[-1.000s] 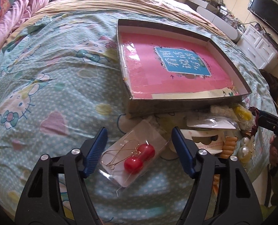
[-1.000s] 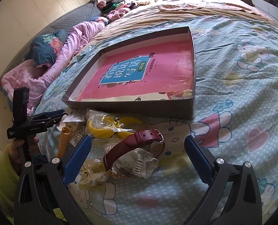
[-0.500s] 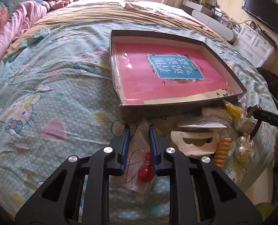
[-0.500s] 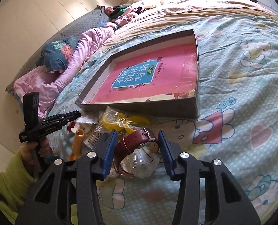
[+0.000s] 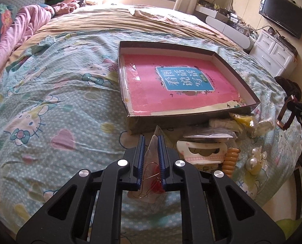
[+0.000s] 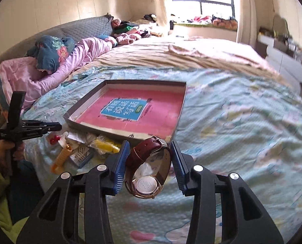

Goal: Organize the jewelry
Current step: 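Grasp the brown leather watch with the right tool while the left tool grasps the red earring packet, then lower the watch into the pink box and open the right tool while the left releases the earring packet there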

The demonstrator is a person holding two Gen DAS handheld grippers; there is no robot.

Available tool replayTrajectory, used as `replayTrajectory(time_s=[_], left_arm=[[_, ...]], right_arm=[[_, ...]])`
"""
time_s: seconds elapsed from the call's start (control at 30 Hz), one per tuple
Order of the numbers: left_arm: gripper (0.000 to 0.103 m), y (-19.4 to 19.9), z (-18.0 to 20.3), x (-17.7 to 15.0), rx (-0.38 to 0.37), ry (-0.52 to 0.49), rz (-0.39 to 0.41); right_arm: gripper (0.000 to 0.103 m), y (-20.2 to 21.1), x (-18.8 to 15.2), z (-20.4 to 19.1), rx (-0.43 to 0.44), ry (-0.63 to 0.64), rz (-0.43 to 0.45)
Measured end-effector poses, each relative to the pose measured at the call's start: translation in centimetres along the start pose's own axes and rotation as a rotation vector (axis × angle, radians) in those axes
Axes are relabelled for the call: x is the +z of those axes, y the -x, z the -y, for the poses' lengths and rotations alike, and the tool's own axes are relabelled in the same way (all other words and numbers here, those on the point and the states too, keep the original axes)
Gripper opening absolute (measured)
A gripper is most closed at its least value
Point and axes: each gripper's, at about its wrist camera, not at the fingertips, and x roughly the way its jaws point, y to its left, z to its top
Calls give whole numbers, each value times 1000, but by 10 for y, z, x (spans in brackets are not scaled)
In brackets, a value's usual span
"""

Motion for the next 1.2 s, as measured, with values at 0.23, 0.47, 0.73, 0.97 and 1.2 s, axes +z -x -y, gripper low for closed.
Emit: replayTrajectory(time_s=[0.23, 0.47, 0.73, 0.97, 1.2], left_arm=[[5, 17, 1, 1, -3, 12, 33], [5, 36, 1, 12, 1, 28, 82], [5, 45, 2, 43, -1, 49, 145], [5, 29, 4, 69, -38, 73, 157], [5, 3, 7, 84, -82, 104, 140]], right_arm=[[40, 14, 11, 1, -11, 11, 61], [40, 13, 19, -6, 34, 2, 83], [40, -5, 42, -18, 91, 10, 109], [40, -33, 58, -17, 101, 3, 105], [40, -61, 62, -7, 52, -24, 73]])
